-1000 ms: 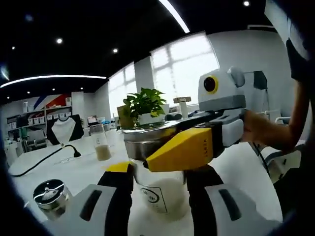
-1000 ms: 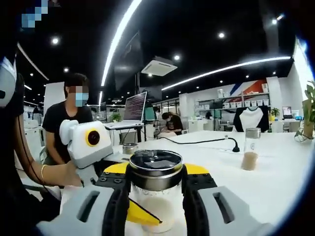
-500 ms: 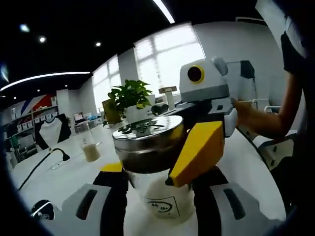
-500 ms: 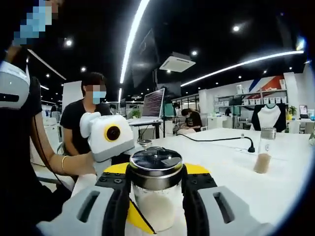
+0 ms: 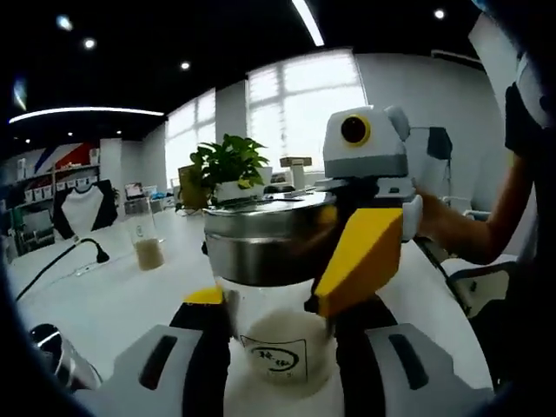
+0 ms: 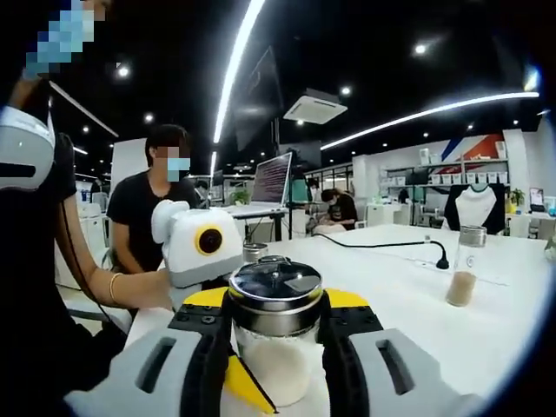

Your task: Rotate the seasoning bottle until the label or dispensing opening points toward the visible target arrow and the bottle remains upright within the marked orientation range

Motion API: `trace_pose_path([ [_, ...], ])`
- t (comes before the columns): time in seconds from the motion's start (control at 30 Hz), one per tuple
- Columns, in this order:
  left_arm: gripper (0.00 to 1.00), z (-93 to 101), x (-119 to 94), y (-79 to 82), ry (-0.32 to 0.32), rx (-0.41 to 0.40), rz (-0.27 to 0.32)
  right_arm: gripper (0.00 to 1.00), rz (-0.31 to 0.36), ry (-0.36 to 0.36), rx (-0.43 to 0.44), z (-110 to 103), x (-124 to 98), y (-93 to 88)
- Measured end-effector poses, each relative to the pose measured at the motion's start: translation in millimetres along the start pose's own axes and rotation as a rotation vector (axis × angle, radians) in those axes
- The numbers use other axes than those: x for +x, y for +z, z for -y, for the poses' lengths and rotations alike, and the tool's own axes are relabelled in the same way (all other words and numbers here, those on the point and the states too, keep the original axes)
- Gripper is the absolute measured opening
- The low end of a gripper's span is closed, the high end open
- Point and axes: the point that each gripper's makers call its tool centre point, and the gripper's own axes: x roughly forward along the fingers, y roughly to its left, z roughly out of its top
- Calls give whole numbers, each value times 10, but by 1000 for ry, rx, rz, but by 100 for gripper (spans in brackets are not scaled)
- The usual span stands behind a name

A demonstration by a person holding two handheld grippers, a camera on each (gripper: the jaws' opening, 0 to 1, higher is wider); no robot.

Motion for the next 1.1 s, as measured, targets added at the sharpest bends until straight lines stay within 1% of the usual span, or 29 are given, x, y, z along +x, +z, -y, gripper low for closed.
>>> trace_pose_path([
  [0.1, 48, -10, 4, 2, 34, -11, 3, 38, 8, -26, 18, 14, -13, -8],
  [0.13, 48, -53, 6, 5, 85, -25, 13, 38, 11, -44, 29, 32, -22, -17],
  [0.27, 48, -137, 3, 3, 233, -37, 16, 38, 23, -90, 61, 71, -44, -39],
  [0.37, 47, -179, 2, 3, 304, -53, 33, 37, 34, -129, 82, 109, -66, -49],
  [0.4, 47, -198, 5, 0, 341, -61, 35, 37, 33, -152, 88, 119, -76, -57],
  [0.47, 47, -229, 2, -3, 390, -64, 38, 37, 24, -190, 90, 121, -93, -58],
  [0.5, 47, -245, -5, 0, 413, -65, 47, 36, 13, -225, 70, 133, -108, -58],
  [0.57, 47, -278, -25, 4, 476, -63, 63, 35, 5, -264, 28, 133, -116, -49],
  [0.6, 47, -287, -30, 2, 491, -62, 65, 35, -1, -293, 24, 122, -113, -56],
  [0.63, 47, -317, -50, 0, 536, -73, 72, 35, -3, -310, 20, 109, -104, -58],
  [0.67, 47, -326, -53, -1, 559, -65, 71, 35, -3, -335, 11, 109, -94, -61],
  [0.7, 47, -338, -64, 1, 597, -70, 80, 35, -1, -347, 16, 108, -88, -60],
  [0.73, 47, -336, -62, 0, 607, -68, 80, 35, 1, -362, 26, 111, -87, -60],
  [0.77, 47, -343, -69, -2, 630, -69, 83, 35, 3, -387, 33, 122, -88, -59],
  [0.8, 47, -350, -85, -2, 650, -70, 88, 35, 4, -397, 27, 116, -77, -56],
  [0.87, 47, -354, -108, 11, 696, -48, 111, 36, 14, -429, 56, 123, -67, -50],
  [0.9, 47, -339, -108, 3, 706, -50, 109, 37, 32, -454, 92, 131, -56, -35],
  [0.97, 48, -342, -112, 2, 718, -53, 109, 37, 36, -468, 105, 134, -50, -27],
  [1.03, 48, -355, -117, 5, 726, -53, 109, 38, 45, -504, 111, 150, -36, -23],
  [1.07, 48, -362, -120, 4, 732, -44, 107, 38, 44, -521, 99, 155, -25, -29],
  [1.1, 48, -369, -125, 3, 736, -41, 108, 38, 26, -538, 44, 179, -23, -40],
])
